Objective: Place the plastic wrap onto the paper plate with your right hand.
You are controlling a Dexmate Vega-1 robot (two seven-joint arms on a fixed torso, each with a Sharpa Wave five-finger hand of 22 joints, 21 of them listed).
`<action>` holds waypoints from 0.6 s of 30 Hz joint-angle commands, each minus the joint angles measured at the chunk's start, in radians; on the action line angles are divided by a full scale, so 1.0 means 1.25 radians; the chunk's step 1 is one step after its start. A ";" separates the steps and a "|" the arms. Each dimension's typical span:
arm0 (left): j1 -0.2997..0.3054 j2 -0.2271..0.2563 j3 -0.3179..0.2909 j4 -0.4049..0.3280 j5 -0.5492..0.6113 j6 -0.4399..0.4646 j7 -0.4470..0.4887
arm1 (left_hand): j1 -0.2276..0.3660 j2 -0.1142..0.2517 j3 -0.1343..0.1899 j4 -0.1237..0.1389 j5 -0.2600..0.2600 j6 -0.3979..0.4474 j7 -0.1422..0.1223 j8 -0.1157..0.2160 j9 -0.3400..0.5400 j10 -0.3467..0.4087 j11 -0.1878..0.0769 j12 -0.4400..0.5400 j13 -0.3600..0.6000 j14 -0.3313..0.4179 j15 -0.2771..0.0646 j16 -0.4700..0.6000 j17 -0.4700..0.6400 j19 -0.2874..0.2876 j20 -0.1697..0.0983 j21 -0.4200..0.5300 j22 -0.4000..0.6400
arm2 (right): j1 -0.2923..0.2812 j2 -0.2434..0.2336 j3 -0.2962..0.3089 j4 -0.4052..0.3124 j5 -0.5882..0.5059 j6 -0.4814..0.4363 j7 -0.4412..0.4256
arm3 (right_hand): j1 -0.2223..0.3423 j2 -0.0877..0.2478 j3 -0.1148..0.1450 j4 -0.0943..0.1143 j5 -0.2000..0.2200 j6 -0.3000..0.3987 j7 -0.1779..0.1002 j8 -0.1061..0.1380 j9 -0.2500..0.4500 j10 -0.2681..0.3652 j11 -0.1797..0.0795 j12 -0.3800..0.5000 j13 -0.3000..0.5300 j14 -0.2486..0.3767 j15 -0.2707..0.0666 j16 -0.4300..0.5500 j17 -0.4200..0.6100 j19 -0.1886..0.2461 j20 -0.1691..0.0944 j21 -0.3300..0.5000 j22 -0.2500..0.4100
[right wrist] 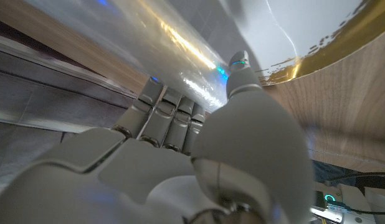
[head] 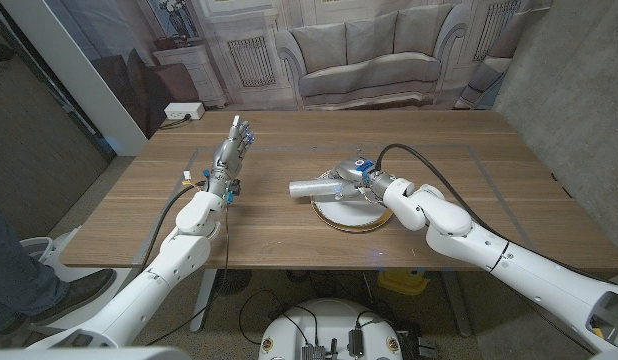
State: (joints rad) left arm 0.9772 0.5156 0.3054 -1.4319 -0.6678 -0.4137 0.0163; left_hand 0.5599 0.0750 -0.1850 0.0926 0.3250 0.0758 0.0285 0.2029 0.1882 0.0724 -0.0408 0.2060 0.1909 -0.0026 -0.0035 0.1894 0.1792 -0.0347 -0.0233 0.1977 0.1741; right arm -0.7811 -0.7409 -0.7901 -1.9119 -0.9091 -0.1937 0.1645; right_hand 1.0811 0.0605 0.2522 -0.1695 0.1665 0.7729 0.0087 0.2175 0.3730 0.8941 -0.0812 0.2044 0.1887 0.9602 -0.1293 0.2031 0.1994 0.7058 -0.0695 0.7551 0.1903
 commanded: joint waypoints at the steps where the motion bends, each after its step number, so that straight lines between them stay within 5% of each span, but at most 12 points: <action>1: 0.001 0.001 0.003 -0.001 0.000 0.006 0.000 | 0.003 0.003 -0.007 0.000 0.000 0.008 0.002 -0.001 0.002 0.001 0.001 -0.002 0.000 0.001 -0.004 -0.001 0.003 -0.008 0.000 0.001 0.004 | 0.000 -0.001 -0.005 0.008 0.008 -0.008 0.001 | 0.021 0.084 0.066 0.056 0.005 0.171 -0.120 0.003 0.001 0.046 -0.051 0.003 0.003 0.003 -0.082 0.004 0.003 -0.004 -0.110 0.005 0.000; 18: -0.011 0.002 0.011 -0.001 0.004 0.018 -0.004 | 0.005 0.004 -0.009 0.000 0.000 0.007 0.001 -0.001 0.002 0.000 0.000 -0.003 0.000 0.001 -0.004 -0.001 0.003 -0.012 0.005 0.000 0.004 | -0.001 -0.001 -0.013 0.015 0.003 -0.023 -0.003 | 0.019 0.085 0.069 0.055 0.006 0.167 -0.120 -0.001 -0.001 0.042 -0.052 0.002 0.003 -0.001 -0.082 0.003 0.004 -0.009 -0.111 0.008 0.000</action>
State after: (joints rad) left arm 0.9719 0.5160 0.3132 -1.4325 -0.6673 -0.4005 0.0139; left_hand 0.5626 0.0777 -0.1919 0.0939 0.3250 0.0758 0.0285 0.2029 0.1882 0.0724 -0.0408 0.2060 0.1909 -0.0026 -0.0035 0.1894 0.1792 -0.0403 -0.0177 0.1977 0.1741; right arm -0.7800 -0.7409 -0.8017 -1.8977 -0.9039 -0.2145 0.1656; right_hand 1.0811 0.0605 0.2551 -0.1724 0.1658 0.7764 0.0054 0.2107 0.3682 0.8909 -0.0845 0.2044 0.1879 0.9566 -0.1329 0.2025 0.2026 0.7006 -0.0677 0.7551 0.1904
